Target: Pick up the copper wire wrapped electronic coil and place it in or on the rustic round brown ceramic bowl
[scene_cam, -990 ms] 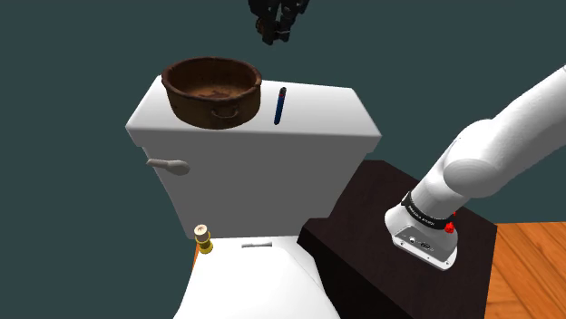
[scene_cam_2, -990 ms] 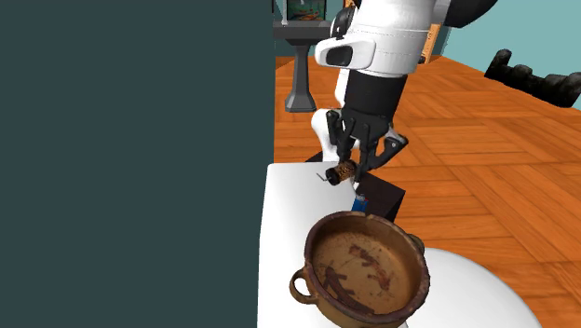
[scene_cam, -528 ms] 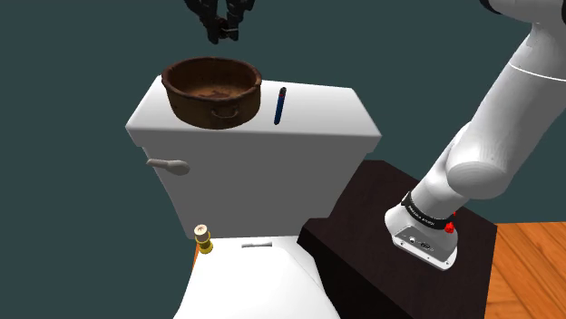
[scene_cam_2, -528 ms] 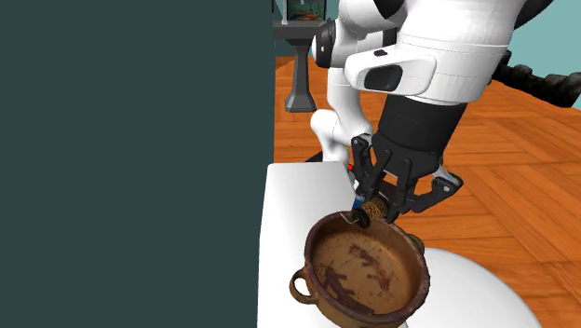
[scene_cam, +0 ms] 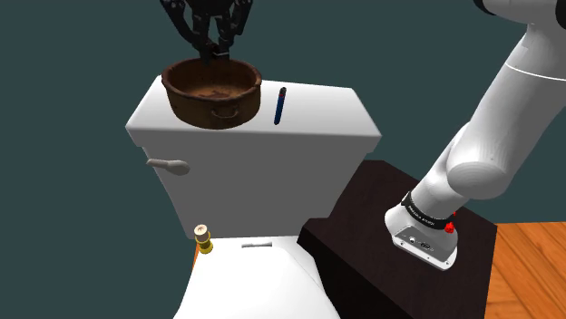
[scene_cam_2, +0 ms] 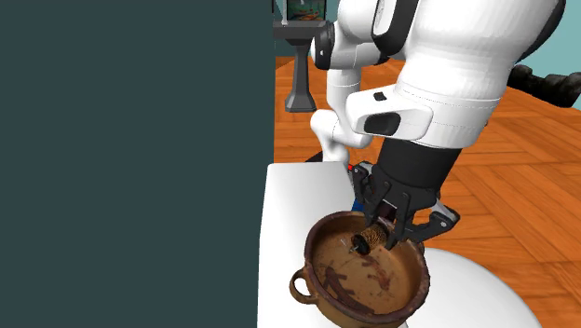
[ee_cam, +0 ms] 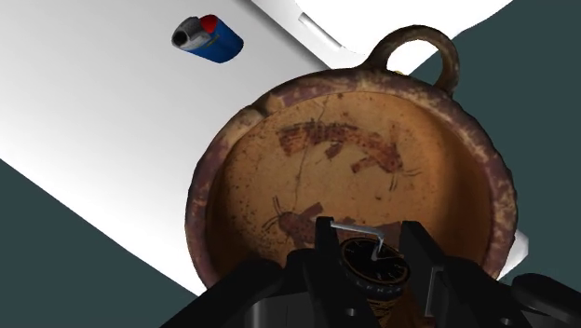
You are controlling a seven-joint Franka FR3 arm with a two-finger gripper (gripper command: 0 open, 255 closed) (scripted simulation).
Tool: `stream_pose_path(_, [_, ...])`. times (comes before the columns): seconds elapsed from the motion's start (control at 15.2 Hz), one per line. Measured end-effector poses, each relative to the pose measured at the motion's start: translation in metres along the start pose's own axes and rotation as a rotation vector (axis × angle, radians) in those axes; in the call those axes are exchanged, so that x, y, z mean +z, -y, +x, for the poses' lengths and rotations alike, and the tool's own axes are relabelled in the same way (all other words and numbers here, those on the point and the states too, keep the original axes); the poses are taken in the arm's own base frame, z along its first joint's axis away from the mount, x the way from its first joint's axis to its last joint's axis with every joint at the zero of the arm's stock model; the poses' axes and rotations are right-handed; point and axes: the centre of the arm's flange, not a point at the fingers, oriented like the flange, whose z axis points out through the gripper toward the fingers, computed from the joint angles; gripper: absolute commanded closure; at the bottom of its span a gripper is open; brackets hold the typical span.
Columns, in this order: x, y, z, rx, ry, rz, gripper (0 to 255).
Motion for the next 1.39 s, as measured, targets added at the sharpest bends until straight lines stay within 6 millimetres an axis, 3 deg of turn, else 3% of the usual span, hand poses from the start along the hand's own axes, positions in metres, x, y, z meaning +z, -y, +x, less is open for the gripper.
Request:
stream_pose_path(0.4, [0.03, 0.002, -0.001, 0.0, 0.0, 0.0, 255])
stream_pose_path(0.79, [0.033, 0.002, -0.002, 0.0, 0.0, 0.0, 255])
stream_pose_path(0.86, [0.033, 0.002, -0.002, 0.0, 0.0, 0.0, 0])
stream_pose_path(1.25, [0.033, 0.002, -0.002, 0.0, 0.0, 0.0, 0])
stream_pose_path(1.39, [0.016, 0.004, -0.001, 0.0, -0.001, 0.001, 0])
